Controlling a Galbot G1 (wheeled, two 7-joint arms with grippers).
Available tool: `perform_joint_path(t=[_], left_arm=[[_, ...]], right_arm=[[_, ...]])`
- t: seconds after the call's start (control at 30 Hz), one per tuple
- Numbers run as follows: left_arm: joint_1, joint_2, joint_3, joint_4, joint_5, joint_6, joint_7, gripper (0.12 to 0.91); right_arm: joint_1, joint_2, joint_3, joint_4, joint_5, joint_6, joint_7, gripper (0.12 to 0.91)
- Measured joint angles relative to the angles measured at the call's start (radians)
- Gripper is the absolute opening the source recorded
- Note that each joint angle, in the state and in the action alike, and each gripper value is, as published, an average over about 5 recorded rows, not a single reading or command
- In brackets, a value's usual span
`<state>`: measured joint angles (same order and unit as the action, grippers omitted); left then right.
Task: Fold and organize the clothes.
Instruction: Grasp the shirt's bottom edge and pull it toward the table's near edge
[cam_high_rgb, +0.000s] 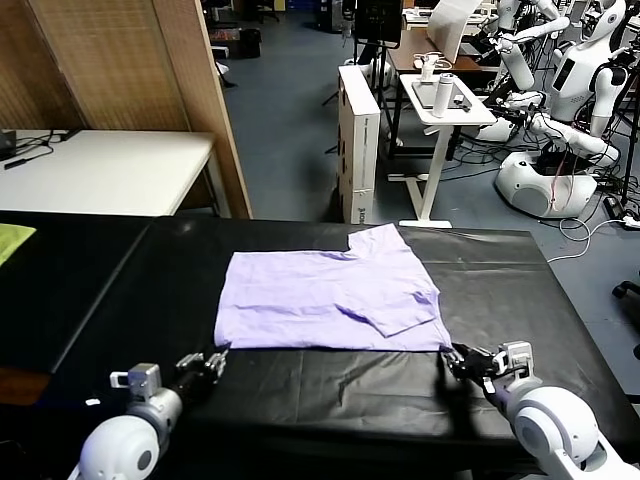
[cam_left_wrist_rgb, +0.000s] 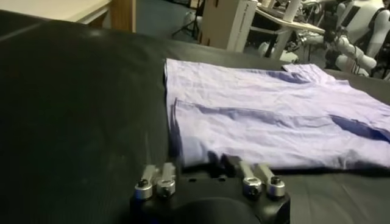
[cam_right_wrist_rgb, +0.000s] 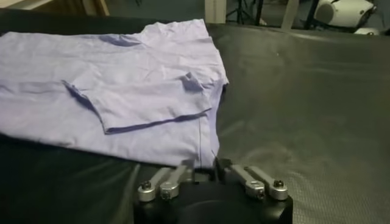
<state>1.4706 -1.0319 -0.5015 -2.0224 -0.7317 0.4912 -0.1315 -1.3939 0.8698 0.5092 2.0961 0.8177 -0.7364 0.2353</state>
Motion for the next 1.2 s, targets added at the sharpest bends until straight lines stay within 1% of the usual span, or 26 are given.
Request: perform_joint_path(t=[0.03,0.07,0.2,0.33,0.43,0.53,0.7,0.93,1.0,1.03,1.13,1.17,1.2], left_arm=[[0.003,0.003,-0.001,-0.003,-0.001,0.001,-0.002,0.158],[0.006,0.006,-0.003,-0.006,-0.002,0.002,-0.005,0.149],[0.033,0.03,-0.016,-0.033,-0.016,0.009,-0.026,0.15],[0.087,0.068,-0.041,-0.08,-0.02,0.011,-0.032,0.149],[0.144,0.095,-0.064,-0.119,-0.019,0.011,-0.032,0.149],[0.205,0.11,-0.084,-0.151,-0.015,0.009,-0.032,0.149],[0.276,0.117,-0.108,-0.182,-0.008,0.006,-0.032,0.149],[0.335,0.121,-0.135,-0.201,-0.007,0.006,-0.031,0.149],[0.341,0.122,-0.136,-0.201,-0.007,0.007,-0.03,0.149],[0.342,0.122,-0.136,-0.201,-0.007,0.01,-0.03,0.149],[0.347,0.121,-0.138,-0.207,-0.007,0.02,-0.033,0.149],[0.35,0.12,-0.139,-0.21,-0.007,0.024,-0.036,0.149],[0.353,0.119,-0.141,-0.214,-0.007,0.026,-0.038,0.159]], right_arm=[[-0.004,-0.005,0.004,0.006,0.01,0.0,0.007,0.139],[-0.008,-0.011,0.009,0.013,0.02,0.0,0.015,0.139],[-0.036,-0.042,0.037,0.048,0.048,0.0,0.037,0.139],[-0.097,-0.076,0.083,0.094,0.052,0.0,0.042,0.139],[-0.158,-0.088,0.118,0.128,0.051,0.0,0.041,0.139],[-0.22,-0.084,0.148,0.158,0.05,0.0,0.04,0.139],[-0.304,-0.06,0.18,0.204,0.046,0.0,0.044,0.139],[-0.381,-0.019,0.187,0.243,0.019,0.0,0.043,0.141],[-0.391,-0.011,0.184,0.247,0.014,0.0,0.039,0.172],[-0.395,-0.009,0.184,0.251,0.012,0.0,0.035,0.207],[-0.412,-0.007,0.187,0.265,0.008,0.0,0.024,0.369],[-0.418,-0.007,0.188,0.271,0.008,0.0,0.022,0.445],[-0.423,-0.007,0.188,0.276,0.007,0.0,0.022,0.502]])
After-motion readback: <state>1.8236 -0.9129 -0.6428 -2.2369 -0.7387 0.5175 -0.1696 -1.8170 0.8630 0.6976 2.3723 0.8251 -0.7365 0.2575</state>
